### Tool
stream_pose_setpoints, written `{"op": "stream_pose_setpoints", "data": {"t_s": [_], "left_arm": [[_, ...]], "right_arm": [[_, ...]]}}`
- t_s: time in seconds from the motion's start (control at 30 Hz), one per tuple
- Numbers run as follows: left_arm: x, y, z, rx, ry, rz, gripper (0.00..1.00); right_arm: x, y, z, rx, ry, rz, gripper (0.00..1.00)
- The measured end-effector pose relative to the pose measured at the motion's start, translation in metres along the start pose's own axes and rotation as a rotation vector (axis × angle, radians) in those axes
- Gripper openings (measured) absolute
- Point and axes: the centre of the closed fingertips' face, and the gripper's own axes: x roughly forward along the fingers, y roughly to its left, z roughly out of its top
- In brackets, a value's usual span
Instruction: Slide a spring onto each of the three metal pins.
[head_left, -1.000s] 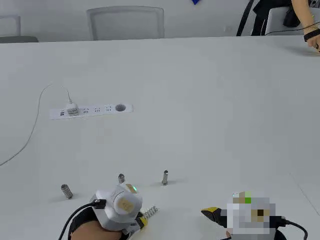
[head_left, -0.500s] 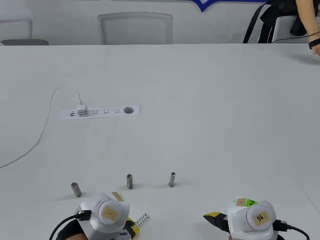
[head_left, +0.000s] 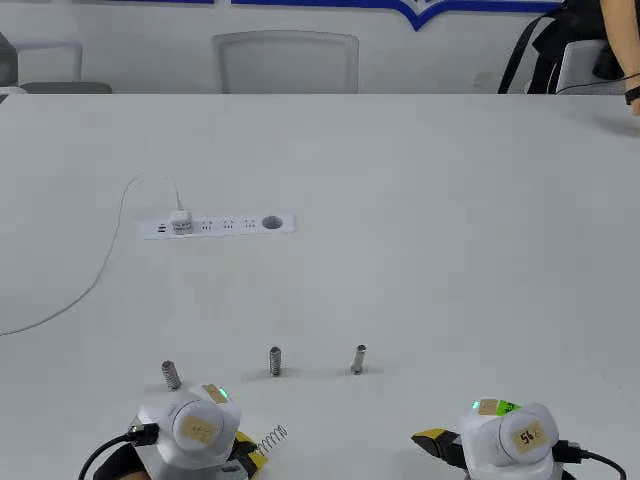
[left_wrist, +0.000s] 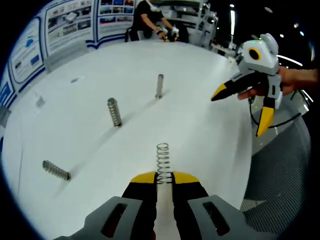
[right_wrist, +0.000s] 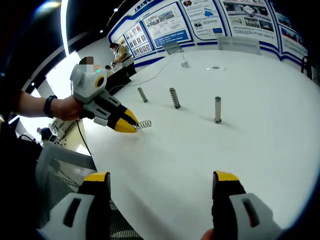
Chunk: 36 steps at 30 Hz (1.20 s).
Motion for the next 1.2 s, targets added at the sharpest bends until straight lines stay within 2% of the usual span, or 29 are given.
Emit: {"op": "stream_pose_setpoints", "data": {"t_s": [0.37, 0.5, 0.6, 1.03, 1.2], "left_arm": [[-0.014, 0.008, -0.004, -0.029, -0.026, 0.012, 0.10], [-0.021, 0.006, -0.004, -0.012, -0.030, 0.013, 0.10], [-0.028, 0.005, -0.004, -0.006, -0.034, 0.013, 0.10], [-0.043, -0.011, 0.001, 0.039, -0.053, -0.014, 0.10], [-0.043, -0.017, 0.004, 0.062, -0.053, -0.030, 0.10]], "right_arm": [[0.005, 0.006, 0.010, -0.006, 0.004, 0.026, 0.82], [0.007, 0.011, 0.019, 0.002, -0.019, 0.057, 0.73], [0.009, 0.017, 0.026, -0.001, -0.031, 0.080, 0.71], [0.021, 0.030, 0.043, -0.017, -0.043, 0.133, 0.68], [0.023, 0.034, 0.048, -0.023, -0.049, 0.150, 0.66]]}}
